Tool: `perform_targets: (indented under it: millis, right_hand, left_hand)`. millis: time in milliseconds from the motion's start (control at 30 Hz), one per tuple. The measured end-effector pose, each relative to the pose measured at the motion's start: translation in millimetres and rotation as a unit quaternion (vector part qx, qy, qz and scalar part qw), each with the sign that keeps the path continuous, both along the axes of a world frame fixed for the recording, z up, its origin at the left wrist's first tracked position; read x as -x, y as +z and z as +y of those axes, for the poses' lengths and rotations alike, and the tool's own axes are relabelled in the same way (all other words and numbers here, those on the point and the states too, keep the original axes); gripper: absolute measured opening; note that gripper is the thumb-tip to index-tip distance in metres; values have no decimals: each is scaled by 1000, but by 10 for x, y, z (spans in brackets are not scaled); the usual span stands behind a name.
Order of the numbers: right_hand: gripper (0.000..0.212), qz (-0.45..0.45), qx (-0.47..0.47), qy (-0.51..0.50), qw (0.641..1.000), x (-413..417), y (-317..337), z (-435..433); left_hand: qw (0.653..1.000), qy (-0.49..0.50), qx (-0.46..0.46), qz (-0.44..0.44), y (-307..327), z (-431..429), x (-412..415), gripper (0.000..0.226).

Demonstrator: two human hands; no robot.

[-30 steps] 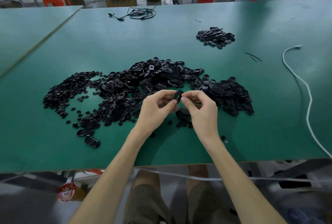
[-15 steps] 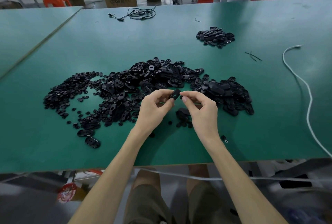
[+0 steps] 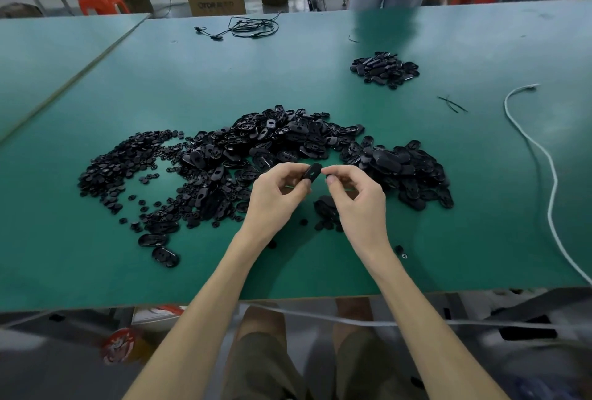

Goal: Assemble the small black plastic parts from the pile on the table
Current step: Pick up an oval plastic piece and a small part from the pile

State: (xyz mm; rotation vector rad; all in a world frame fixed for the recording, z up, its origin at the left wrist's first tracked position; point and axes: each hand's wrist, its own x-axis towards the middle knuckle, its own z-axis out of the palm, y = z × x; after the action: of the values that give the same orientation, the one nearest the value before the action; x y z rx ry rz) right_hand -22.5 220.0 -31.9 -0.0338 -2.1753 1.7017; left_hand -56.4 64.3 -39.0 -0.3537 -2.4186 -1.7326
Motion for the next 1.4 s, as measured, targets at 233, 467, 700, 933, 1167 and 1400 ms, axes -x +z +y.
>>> perform_targets:
  millis: [233, 467, 700, 933, 1167, 1400]
  right_hand:
    - [8, -4, 34, 10, 999, -18, -12, 12]
    - [9, 1, -3, 5, 1000, -18, -2, 12]
    - [13, 5, -16, -15, 1000, -3, -22, -2]
    - [8, -2, -24, -11, 1000, -9, -17, 2]
    - [6, 3, -49, -10, 999, -7, -14, -3]
    - [6, 5, -47, -30, 998, 0, -23, 5]
  left_hand:
    - [1000, -12, -5, 6, 13, -7, -11, 20]
    - [1000, -26, -15, -9, 25, 3, -16, 20]
    - [999, -39, -29, -21, 30, 5, -2, 19]
    - [997, -35, -53, -38, 58, 6, -4, 17]
    - [999, -20, -31, -21, 68, -10, -14, 6]
    - [998, -32, -32, -38, 32, -8, 3, 7]
